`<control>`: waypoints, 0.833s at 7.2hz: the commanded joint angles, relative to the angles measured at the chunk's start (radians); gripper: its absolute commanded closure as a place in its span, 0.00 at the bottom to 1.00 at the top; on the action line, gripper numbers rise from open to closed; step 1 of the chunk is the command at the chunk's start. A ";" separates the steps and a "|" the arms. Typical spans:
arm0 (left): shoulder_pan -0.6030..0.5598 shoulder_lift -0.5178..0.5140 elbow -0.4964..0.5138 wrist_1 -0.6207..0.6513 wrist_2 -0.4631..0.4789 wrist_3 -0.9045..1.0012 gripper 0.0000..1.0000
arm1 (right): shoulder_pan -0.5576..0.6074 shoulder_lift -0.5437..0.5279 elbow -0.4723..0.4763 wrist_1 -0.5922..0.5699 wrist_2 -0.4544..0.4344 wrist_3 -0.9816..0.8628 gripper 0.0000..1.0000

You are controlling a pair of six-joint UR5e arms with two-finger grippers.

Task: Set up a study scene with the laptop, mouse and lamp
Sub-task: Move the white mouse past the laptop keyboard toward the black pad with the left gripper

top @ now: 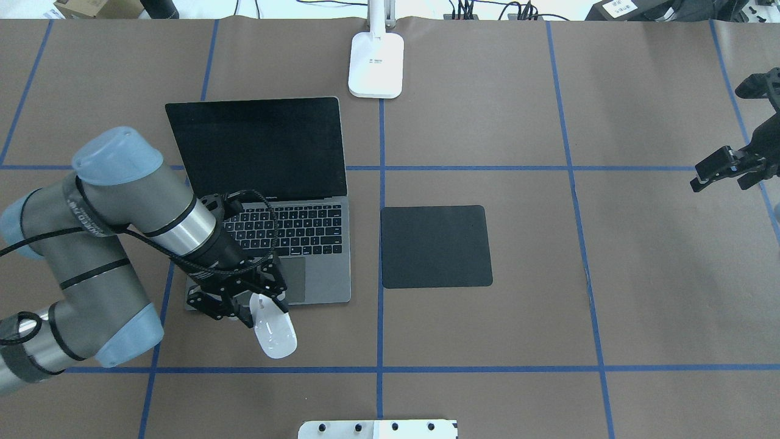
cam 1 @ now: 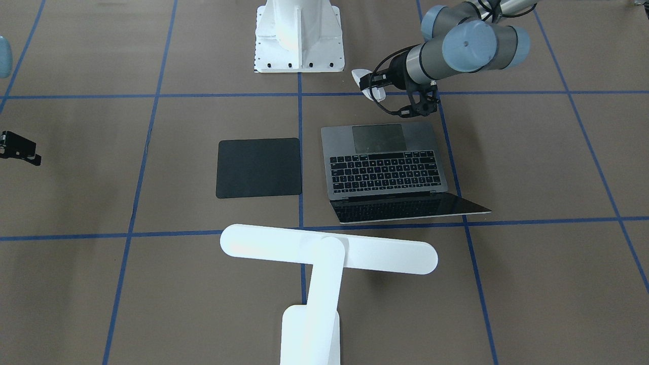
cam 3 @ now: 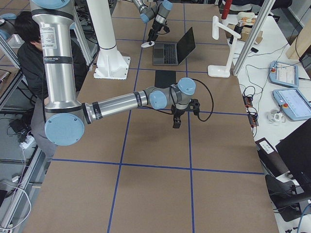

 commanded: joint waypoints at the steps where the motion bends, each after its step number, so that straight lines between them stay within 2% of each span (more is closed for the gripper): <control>1: -0.002 -0.175 0.120 0.030 0.046 -0.004 0.59 | 0.001 0.000 -0.005 0.000 -0.001 0.000 0.01; 6: -0.001 -0.482 0.468 0.016 0.130 0.001 0.59 | 0.001 -0.005 -0.012 -0.001 0.009 0.000 0.01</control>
